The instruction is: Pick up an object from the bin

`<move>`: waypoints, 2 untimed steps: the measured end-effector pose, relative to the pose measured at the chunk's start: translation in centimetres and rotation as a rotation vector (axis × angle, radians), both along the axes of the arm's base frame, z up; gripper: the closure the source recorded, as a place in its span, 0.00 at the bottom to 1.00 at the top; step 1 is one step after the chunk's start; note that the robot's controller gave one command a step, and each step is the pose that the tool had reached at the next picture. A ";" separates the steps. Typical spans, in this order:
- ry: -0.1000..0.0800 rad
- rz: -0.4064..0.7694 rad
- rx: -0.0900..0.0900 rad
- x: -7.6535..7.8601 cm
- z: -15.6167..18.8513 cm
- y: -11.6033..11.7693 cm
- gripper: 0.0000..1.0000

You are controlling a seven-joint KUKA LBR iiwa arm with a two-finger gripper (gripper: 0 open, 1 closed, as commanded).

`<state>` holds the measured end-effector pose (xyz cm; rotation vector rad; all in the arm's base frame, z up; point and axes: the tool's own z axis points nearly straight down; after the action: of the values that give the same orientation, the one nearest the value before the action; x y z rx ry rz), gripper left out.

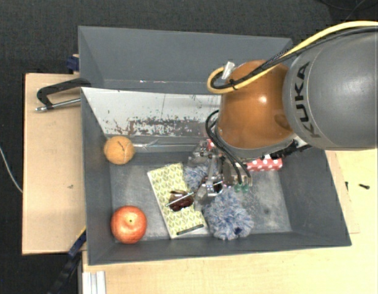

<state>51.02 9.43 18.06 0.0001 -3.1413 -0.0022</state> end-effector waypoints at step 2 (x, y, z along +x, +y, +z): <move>-0.005 0.093 0.002 2.1 -10.3 0.4 1.00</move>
Offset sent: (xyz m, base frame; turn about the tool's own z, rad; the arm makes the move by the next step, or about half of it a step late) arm 0.0000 0.0000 0.0000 0.0000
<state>53.10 9.80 7.77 0.1466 -3.1426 -0.0054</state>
